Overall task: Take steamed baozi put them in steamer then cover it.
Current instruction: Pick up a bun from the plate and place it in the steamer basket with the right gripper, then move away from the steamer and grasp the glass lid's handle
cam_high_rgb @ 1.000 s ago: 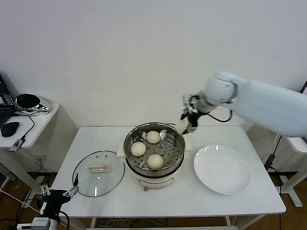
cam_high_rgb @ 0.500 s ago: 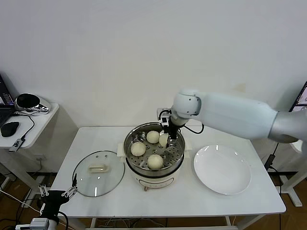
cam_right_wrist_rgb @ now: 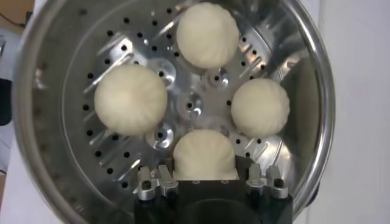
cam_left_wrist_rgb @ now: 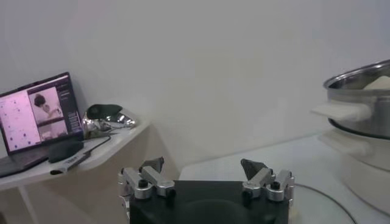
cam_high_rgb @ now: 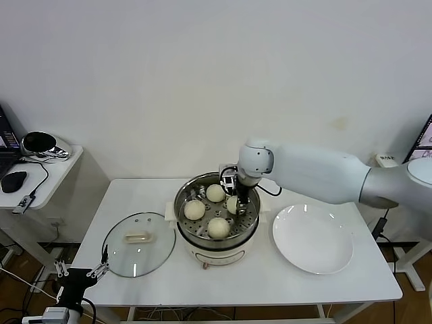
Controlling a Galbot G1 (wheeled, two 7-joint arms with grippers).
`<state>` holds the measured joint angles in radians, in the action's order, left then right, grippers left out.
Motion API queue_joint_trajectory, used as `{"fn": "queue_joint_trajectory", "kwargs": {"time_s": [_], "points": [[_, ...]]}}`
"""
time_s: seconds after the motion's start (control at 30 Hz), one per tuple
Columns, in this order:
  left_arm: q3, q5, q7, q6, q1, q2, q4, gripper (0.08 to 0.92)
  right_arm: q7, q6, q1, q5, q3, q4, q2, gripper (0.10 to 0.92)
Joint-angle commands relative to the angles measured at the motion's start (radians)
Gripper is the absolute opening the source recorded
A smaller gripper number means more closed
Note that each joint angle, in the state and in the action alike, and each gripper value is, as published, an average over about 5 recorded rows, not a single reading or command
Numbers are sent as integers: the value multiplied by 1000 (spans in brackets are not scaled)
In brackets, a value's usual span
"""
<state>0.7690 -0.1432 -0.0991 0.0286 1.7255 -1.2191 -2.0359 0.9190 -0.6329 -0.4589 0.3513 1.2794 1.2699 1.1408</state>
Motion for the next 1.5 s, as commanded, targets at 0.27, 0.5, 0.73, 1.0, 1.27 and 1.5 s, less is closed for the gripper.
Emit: {"fn": "queue_joint_trajectory", "kwargs": {"time_s": [0.27,0.5,0.73,1.0,1.27,1.5], "points": [[-1,3,1,-2,0,-4,-3,823,13,-6,-13,-11,-39,50,-51,786],[-5,3,1,-4,-7,-3,-1,823,-51,2,-30,67,-131,234,-238,822],[-7,0,-2,-4,-12,0,6,823,-537,158,254,277,-374,486,-515,823],[-12,6,-8,3,-15,-6,18,823,-828,573,1056,99,-1043,549,-574,823],[-52,86,-41,59,-24,-49,10,823,-815,881,1626,-203,-1697,515,-176,823],[-128,337,-150,72,-45,-66,38,823,-751,976,1809,-274,-2046,601,147,823]]}}
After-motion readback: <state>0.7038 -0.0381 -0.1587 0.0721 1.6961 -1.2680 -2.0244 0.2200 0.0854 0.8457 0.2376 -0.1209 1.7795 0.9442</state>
